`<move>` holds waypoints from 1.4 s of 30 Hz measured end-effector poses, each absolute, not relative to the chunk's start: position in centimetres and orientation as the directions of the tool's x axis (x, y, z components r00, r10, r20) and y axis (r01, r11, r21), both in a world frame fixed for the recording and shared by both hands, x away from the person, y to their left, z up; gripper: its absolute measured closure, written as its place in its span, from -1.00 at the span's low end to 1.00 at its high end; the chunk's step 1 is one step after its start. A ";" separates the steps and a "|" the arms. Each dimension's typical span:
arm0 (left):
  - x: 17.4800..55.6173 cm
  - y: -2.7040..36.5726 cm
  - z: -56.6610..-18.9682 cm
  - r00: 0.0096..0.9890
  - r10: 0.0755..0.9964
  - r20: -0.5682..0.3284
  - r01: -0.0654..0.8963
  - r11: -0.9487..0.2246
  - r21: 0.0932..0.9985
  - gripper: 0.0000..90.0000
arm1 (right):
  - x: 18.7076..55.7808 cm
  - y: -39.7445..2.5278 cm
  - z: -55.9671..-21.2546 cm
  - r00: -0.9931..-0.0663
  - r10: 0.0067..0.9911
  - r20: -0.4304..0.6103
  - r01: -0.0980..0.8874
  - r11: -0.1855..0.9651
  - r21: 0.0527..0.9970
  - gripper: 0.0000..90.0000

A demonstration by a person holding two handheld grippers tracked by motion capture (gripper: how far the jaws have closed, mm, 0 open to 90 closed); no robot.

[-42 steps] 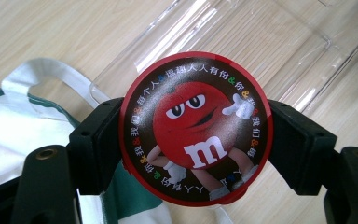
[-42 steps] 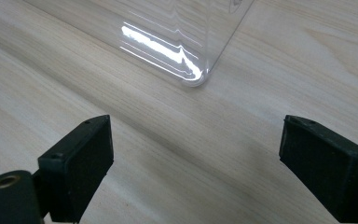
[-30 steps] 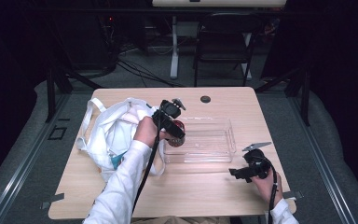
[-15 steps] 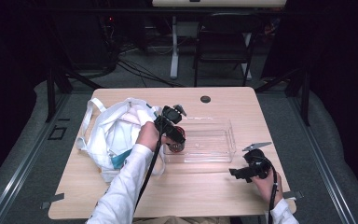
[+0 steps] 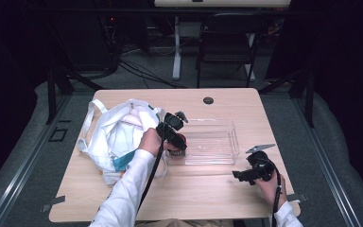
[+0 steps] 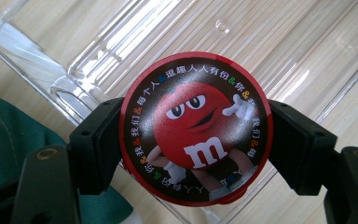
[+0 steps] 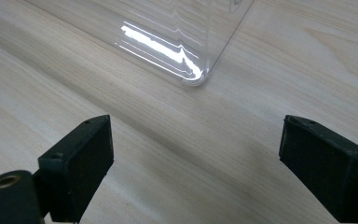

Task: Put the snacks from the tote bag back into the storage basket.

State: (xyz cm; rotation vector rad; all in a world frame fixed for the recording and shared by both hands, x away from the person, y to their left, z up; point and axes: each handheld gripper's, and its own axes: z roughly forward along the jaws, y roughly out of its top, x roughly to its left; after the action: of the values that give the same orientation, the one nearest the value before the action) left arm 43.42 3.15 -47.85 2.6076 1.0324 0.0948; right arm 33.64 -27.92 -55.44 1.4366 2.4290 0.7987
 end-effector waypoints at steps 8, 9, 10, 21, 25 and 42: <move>43.5 3.1 -48.7 0.733 0.677 -0.066 0.660 -0.685 0.308 -0.43 | 33.6 -27.9 -55.5 -0.500 0.860 0.099 0.747 0.370 0.552 -0.79; 43.5 3.1 -48.8 0.736 0.674 -0.064 0.657 -0.688 0.308 -0.43 | 33.6 -27.9 -55.4 -0.503 0.859 0.091 0.747 0.380 0.546 -0.79; 43.5 3.1 -48.8 0.736 0.674 -0.066 0.658 -0.688 0.308 -0.43 | 33.6 -27.9 -55.4 -0.504 0.859 0.091 0.747 0.380 0.546 -0.79; 43.3 2.5 -49.4 0.740 0.671 -0.035 0.650 -0.702 0.292 -0.43 | 33.7 -27.9 -55.5 -0.500 0.861 0.096 0.745 0.371 0.555 -0.78; 43.2 2.3 -49.5 0.741 0.671 -0.021 0.647 -0.705 0.290 -0.43 | 33.6 -27.8 -55.5 -0.500 0.861 0.097 0.744 0.370 0.556 -0.78; 43.2 2.3 -49.5 0.726 0.688 -0.022 0.658 -0.684 0.316 -0.44 | 33.8 -27.8 -55.6 -0.496 0.862 0.109 0.746 0.358 0.562 -0.78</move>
State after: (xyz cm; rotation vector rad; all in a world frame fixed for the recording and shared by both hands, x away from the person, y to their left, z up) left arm 43.19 2.30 -49.52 2.6280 1.0531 0.1410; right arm 33.76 -27.78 -55.60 1.4510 2.4131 0.8315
